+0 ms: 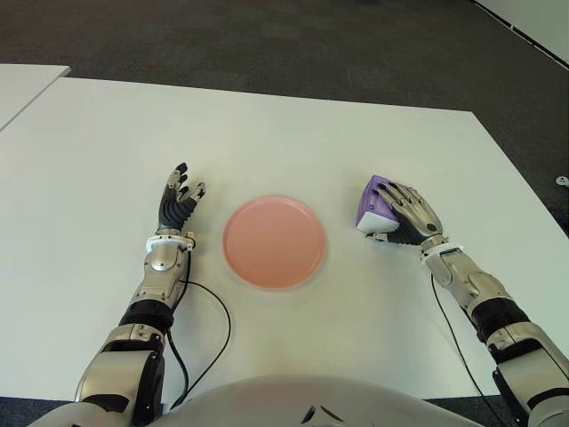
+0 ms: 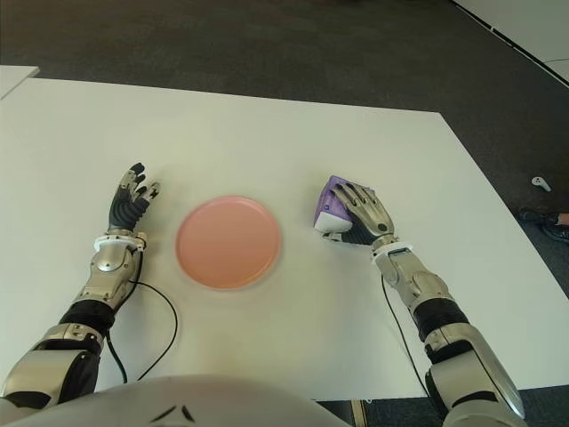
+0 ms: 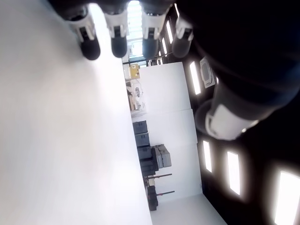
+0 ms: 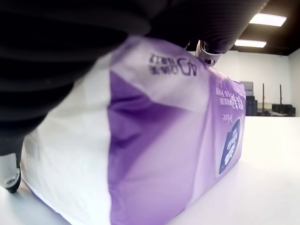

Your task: Put the tissue paper into the plate.

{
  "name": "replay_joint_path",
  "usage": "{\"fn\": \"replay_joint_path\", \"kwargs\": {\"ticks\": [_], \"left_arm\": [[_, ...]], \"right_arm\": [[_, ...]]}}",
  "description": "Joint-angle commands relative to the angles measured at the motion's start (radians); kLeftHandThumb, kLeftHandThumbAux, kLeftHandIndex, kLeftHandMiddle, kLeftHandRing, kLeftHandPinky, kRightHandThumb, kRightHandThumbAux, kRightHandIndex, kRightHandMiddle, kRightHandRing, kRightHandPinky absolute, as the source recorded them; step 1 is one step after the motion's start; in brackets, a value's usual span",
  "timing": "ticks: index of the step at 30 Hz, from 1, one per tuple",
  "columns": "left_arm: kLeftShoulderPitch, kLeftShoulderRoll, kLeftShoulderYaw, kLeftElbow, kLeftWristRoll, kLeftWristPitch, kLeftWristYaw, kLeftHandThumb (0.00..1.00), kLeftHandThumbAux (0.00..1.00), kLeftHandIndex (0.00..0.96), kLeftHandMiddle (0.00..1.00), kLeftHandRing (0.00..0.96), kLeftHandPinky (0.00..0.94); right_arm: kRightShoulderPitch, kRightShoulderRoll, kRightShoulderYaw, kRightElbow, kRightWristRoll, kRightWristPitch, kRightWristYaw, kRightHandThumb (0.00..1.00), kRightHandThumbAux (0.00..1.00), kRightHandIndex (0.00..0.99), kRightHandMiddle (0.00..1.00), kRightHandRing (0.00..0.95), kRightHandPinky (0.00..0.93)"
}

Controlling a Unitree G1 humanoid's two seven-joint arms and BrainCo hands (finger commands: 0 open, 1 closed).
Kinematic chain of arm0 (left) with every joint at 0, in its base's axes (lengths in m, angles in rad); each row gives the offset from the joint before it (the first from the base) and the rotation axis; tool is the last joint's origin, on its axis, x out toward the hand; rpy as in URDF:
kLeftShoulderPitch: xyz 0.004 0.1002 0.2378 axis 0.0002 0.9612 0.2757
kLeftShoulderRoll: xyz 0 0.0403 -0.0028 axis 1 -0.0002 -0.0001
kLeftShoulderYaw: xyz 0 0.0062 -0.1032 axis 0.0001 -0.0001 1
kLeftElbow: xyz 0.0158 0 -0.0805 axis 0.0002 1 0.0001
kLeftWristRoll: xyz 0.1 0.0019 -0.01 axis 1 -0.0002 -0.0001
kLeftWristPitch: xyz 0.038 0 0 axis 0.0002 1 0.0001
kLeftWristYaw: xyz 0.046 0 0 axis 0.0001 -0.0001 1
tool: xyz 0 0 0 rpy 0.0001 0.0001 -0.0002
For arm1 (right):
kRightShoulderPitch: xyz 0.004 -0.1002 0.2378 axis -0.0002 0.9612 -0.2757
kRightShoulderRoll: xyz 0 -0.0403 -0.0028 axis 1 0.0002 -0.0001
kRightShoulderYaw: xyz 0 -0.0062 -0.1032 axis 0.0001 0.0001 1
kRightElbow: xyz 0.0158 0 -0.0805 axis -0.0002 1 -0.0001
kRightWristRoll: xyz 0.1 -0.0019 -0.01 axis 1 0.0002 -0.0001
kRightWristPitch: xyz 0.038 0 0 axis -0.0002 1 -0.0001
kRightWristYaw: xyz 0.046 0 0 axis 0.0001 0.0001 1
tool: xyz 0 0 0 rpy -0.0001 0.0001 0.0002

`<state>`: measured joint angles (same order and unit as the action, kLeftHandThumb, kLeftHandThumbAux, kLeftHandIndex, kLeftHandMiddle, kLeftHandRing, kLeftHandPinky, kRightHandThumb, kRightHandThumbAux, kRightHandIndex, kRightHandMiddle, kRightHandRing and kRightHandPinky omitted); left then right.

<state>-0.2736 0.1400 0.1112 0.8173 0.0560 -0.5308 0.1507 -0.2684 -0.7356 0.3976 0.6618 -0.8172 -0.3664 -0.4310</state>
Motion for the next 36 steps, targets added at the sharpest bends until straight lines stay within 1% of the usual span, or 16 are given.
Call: {"fn": "replay_joint_path", "kwargs": {"ticks": [1,2,3,4,7,10,15,17,22,29,36], "left_arm": [[0.029,-0.004,-0.003,0.019,0.010,0.017,0.011,0.166,0.602,0.048,0.023,0.011,0.028],[0.029,-0.003,-0.004,0.020,0.012,0.012,0.010,0.162,0.602,0.047,0.023,0.011,0.026],[0.029,-0.002,-0.005,0.021,0.013,0.010,0.009,0.160,0.603,0.046,0.024,0.012,0.029],[0.030,-0.001,-0.006,0.022,0.013,0.005,0.007,0.158,0.603,0.046,0.024,0.013,0.031],[0.028,0.000,-0.006,0.027,0.011,-0.003,0.001,0.159,0.607,0.047,0.026,0.017,0.041],[0.026,0.000,-0.004,0.030,0.003,-0.003,-0.008,0.172,0.609,0.047,0.027,0.019,0.046],[0.019,-0.002,0.000,0.033,-0.005,0.017,-0.010,0.184,0.610,0.045,0.026,0.020,0.053],[0.016,-0.004,0.004,0.033,-0.013,0.030,-0.012,0.188,0.610,0.043,0.026,0.021,0.056],[0.010,-0.007,0.007,0.034,-0.022,0.043,-0.008,0.197,0.609,0.036,0.026,0.023,0.056],[0.007,-0.010,0.005,0.030,-0.019,0.052,0.008,0.197,0.612,0.035,0.025,0.020,0.051],[0.001,-0.016,0.005,0.031,-0.015,0.060,0.023,0.189,0.617,0.039,0.024,0.017,0.047]], "right_arm": [[0.100,0.114,0.080,0.119,-0.022,0.021,0.004,0.496,0.575,0.340,0.359,0.394,0.455],[0.091,0.132,0.085,0.150,-0.031,0.034,-0.044,0.578,0.620,0.374,0.458,0.490,0.545],[0.084,0.144,0.089,0.172,-0.038,0.043,-0.078,0.635,0.649,0.398,0.549,0.579,0.630],[0.078,0.158,0.092,0.194,-0.047,0.056,-0.131,0.671,0.667,0.413,0.608,0.636,0.685],[0.065,0.181,0.098,0.236,-0.061,0.076,-0.242,0.721,0.691,0.433,0.730,0.748,0.791],[0.047,0.207,0.104,0.281,-0.062,0.085,-0.336,0.739,0.700,0.439,0.798,0.806,0.830],[0.017,0.227,0.132,0.319,-0.074,0.099,-0.414,0.747,0.705,0.441,0.852,0.851,0.856],[0.007,0.230,0.151,0.325,-0.091,0.110,-0.455,0.749,0.705,0.441,0.865,0.860,0.859],[-0.015,0.232,0.189,0.350,-0.114,0.117,-0.514,0.751,0.706,0.441,0.886,0.876,0.860],[-0.044,0.241,0.226,0.389,-0.111,0.084,-0.550,0.751,0.706,0.441,0.885,0.878,0.857],[-0.070,0.245,0.248,0.425,-0.098,0.042,-0.549,0.751,0.706,0.442,0.876,0.874,0.860]]}}
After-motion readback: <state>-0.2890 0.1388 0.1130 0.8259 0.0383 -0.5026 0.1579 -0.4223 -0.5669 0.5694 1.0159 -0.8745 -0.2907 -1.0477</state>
